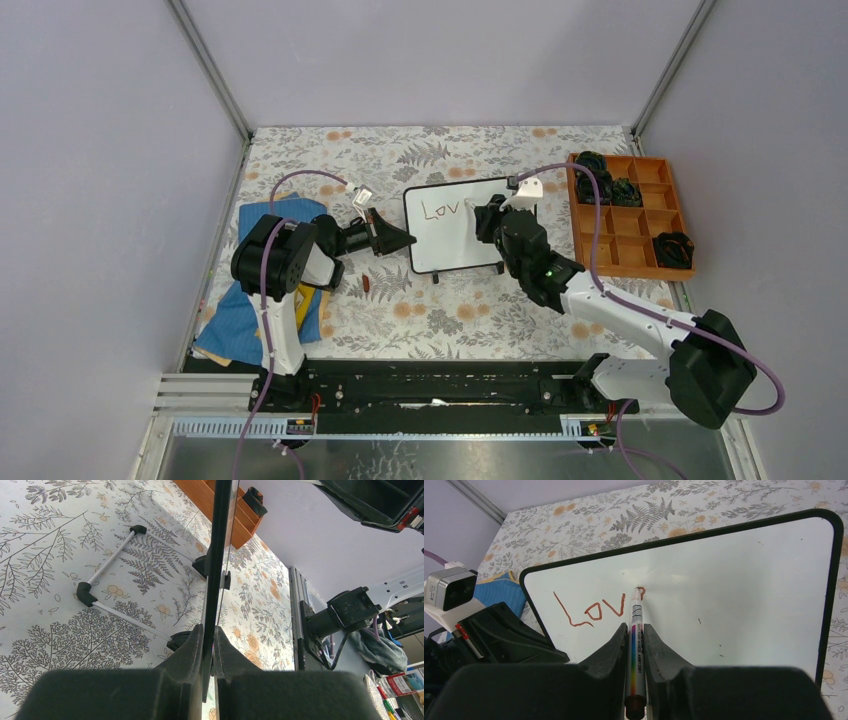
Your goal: Write a sentence on the whiteboard
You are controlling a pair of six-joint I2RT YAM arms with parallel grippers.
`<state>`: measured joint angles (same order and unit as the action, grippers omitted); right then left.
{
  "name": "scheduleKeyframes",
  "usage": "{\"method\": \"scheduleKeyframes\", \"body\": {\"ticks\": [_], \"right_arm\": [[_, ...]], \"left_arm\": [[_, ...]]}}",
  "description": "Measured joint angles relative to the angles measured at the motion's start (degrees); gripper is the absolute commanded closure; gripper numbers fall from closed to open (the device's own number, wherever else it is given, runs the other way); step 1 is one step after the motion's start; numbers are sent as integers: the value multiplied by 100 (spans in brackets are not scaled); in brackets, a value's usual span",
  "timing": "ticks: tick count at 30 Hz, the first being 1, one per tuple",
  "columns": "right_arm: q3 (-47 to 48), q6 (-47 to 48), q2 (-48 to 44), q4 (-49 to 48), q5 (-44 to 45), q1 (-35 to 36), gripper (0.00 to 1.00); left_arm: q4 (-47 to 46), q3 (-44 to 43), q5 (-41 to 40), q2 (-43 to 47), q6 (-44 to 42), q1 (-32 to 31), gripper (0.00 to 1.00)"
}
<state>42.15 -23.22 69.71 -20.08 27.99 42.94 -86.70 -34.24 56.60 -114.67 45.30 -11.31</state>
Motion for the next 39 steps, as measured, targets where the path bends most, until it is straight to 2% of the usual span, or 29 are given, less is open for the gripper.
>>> {"method": "scheduleKeyframes", "body": {"ticks": [22, 39], "right_arm": [[-72, -20, -11, 188, -474, -4, 100], [-179, -46, -219, 667, -299, -4, 100]], "left_arm": [[24, 0, 0, 11, -28, -2, 100], [101, 0, -2, 61, -96, -50, 100]]}}
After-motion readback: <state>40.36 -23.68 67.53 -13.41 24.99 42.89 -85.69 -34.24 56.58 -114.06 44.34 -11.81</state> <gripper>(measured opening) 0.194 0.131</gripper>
